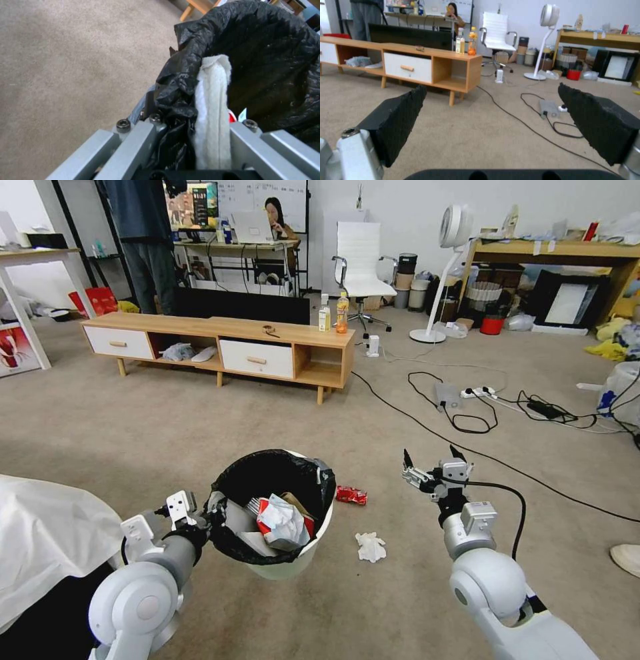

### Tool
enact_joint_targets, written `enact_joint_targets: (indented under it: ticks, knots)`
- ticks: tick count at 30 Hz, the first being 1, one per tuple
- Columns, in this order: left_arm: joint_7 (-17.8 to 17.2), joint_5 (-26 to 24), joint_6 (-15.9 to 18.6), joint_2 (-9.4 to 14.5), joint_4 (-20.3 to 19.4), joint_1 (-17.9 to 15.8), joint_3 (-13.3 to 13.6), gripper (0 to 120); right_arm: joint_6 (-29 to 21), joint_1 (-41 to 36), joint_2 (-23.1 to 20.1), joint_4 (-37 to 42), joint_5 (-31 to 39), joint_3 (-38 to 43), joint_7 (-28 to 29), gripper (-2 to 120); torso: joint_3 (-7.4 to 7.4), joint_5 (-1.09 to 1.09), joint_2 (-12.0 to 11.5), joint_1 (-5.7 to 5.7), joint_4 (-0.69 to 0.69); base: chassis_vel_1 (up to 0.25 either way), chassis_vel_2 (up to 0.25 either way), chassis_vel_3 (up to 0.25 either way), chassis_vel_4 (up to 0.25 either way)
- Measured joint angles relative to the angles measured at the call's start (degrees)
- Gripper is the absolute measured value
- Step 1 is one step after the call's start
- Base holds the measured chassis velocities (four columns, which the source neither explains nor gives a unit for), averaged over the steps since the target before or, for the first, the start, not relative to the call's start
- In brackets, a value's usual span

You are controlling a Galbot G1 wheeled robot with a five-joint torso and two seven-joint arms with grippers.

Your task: Pick up the trash bin and place the garbage on the floor into it.

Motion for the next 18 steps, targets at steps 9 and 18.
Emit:
enact_joint_targets:
  ticks: [9,18]
  knots:
    - [-0.13,0.01,0.00,-0.07,-0.17,-0.02,0.02,7,1.79,0.10,0.32,-0.50,-0.79,-0.02,-0.61,100,0.01,0.01,0.00,0.01,0.01,-0.152,0.161,0.161,-0.155]
    - [-0.19,0.00,-0.01,-0.07,-0.59,0.16,-0.03,7,2.08,0.14,0.56,-0.40,-0.86,-0.05,-0.56,100,0.00,0.01,-0.02,0.01,0.00,-0.035,0.038,0.035,-0.042]
